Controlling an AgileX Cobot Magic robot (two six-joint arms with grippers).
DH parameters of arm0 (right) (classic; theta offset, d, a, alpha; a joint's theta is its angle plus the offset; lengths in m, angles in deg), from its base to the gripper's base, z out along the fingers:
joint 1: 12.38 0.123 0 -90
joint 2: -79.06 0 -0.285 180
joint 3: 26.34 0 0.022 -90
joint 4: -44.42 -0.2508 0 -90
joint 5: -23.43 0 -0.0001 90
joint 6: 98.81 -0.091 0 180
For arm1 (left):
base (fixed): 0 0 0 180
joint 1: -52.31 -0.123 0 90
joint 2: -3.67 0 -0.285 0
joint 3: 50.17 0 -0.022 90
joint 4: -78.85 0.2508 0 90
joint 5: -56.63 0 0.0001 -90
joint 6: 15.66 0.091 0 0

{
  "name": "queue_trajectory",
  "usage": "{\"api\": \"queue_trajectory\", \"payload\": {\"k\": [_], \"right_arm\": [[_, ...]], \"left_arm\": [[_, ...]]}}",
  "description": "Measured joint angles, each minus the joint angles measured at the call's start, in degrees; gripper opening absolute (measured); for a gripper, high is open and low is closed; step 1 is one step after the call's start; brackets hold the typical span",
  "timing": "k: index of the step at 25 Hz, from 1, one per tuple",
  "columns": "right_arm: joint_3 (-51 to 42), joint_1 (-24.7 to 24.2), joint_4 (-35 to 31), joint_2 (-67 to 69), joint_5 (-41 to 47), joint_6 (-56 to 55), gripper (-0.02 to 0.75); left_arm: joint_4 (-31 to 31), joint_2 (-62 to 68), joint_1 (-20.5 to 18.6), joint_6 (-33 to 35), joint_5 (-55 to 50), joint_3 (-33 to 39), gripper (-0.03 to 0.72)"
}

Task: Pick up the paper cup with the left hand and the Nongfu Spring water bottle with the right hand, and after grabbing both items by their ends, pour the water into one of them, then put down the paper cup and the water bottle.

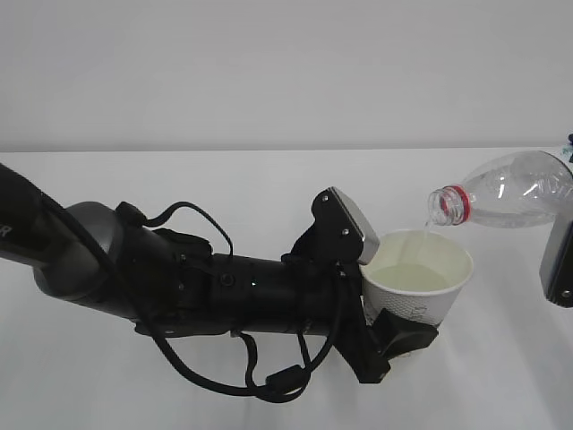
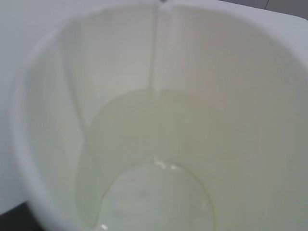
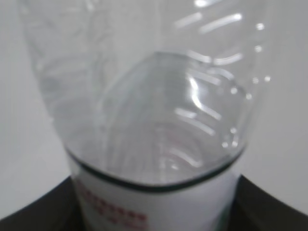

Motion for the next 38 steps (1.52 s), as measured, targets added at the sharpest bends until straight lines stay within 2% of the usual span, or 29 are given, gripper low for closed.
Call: {"api": "queue_trajectory", "payload": {"k": [38], "right_arm": [[0.00, 0.00, 0.00, 0.00, 0.00, 0.07, 0.431]], "left_arm": [[0.00, 0.00, 0.00, 0.00, -0.33, 0.00, 0.528]]}}
